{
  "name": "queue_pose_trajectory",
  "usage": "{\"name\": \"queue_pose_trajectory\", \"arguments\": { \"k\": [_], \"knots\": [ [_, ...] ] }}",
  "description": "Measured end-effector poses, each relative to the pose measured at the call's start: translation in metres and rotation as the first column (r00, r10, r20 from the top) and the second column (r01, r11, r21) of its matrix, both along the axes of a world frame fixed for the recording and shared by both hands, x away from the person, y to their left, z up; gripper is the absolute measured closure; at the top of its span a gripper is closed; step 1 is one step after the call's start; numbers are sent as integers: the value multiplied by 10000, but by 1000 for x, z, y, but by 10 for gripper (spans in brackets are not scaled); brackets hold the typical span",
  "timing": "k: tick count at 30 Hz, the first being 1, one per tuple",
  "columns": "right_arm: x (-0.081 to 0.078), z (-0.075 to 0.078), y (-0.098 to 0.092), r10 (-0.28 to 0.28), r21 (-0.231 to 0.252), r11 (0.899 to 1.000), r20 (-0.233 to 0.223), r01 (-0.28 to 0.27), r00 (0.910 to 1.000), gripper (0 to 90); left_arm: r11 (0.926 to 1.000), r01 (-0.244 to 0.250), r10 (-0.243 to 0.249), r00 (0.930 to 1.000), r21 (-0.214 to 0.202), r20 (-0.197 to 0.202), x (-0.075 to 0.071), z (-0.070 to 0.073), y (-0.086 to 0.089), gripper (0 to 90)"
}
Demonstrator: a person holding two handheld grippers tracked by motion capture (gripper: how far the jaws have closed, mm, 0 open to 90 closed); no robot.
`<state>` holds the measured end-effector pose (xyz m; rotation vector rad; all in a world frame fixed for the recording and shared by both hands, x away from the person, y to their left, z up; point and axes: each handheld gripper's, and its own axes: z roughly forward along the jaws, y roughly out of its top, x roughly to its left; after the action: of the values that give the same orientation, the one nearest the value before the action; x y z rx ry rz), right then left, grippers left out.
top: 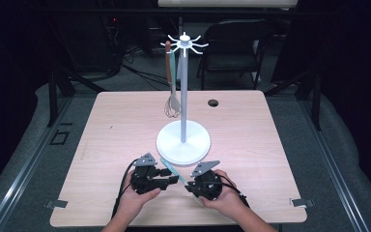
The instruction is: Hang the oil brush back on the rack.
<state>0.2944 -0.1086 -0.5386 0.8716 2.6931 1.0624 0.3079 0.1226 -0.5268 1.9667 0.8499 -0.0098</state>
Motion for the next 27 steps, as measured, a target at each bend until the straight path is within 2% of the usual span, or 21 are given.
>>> {"name": "queue_pose_trajectory", "arguments": {
  "k": [7,10,15,27],
  "knots": [
    [3,11,10,42,259,9997,287,-49,9996,827,9995,-73,87,9989,-299,459,-3,19,3,647],
    [4,13,13,78,279,9996,319,-87,9995,827,9993,-87,108,9983,-350,576,-4,22,2,682],
    [2,10,17,62,155,9999,485,-70,9988,827,9998,-73,78,9995,-175,302,-3,14,-2,730],
    [1,10,17,-52,217,9998,696,37,9976,827,9998,-78,76,9998,-158,-175,-3,3,-10,778]
  ]
}}
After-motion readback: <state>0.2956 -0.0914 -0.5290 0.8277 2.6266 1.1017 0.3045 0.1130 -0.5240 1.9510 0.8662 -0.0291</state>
